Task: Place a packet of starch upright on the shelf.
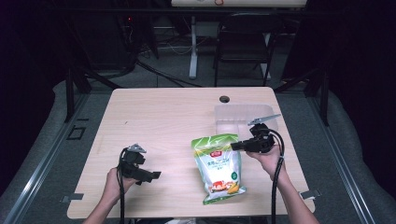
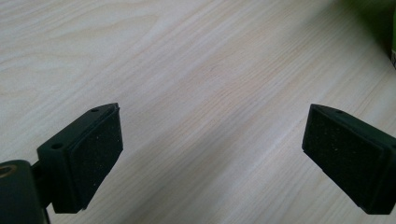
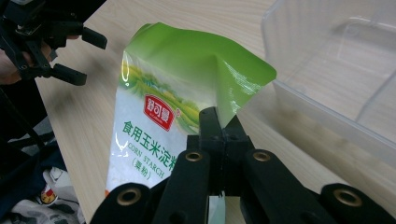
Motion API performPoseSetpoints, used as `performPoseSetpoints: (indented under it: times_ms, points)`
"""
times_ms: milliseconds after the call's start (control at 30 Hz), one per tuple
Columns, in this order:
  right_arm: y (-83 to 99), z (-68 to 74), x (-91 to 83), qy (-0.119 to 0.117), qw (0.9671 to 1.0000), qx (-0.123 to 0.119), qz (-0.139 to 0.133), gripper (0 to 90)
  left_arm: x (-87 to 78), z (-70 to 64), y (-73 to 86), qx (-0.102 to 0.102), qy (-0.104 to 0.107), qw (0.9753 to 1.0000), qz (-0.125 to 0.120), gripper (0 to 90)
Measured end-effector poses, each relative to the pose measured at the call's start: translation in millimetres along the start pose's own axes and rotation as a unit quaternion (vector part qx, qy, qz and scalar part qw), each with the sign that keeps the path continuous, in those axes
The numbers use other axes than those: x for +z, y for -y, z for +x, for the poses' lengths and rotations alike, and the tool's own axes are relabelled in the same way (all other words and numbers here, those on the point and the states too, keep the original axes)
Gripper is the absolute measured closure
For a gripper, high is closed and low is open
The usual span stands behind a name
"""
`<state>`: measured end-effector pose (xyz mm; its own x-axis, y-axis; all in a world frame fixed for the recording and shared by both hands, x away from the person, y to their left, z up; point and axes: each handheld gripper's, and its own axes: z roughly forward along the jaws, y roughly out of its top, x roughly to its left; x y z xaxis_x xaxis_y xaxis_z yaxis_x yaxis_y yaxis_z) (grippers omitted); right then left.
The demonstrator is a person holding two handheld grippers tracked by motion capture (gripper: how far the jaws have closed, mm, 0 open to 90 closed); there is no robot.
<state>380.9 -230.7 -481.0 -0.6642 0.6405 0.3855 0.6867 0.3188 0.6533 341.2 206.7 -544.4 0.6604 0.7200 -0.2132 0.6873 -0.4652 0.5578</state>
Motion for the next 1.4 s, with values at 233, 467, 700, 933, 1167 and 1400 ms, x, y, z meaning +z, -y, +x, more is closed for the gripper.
performPoseSetpoints:
  times_ms: [233,467,700,933,1167,1400]
  points:
    - [1.7,-4.6,-15.7,0.014,0.9998,0.006,-0.014,90.0,-0.1,1.0,-0.2,0.001,0.0,1.0,-0.001,3.5]
    - [1.7,-4.8,-29.3,0.02,0.9995,0.005,-0.025,90.0,0.2,0.0,-0.7,0.01,-0.004,0.9999,0.001,2.7]
    - [1.9,-1.6,-40.8,0.024,0.9992,0.003,-0.031,90.0,0.2,0.0,-1.0,0.011,-0.005,0.9999,0.0,1.9]
    - [1.4,4.3,-49.4,0.021,0.999,-0.002,-0.039,90.0,-0.1,0.0,-1.2,0.016,-0.007,0.9999,-0.001,1.5]
    - [0.7,8.0,-56.0,0.014,0.9989,-0.004,-0.043,90.0,-0.1,0.0,-1.3,0.016,-0.005,0.9999,-0.003,1.0]
    - [-0.1,12.8,-62.2,0.009,0.9987,-0.009,-0.049,90.0,-1.0,0.1,-1.3,0.019,-0.008,0.9998,-0.006,0.8]
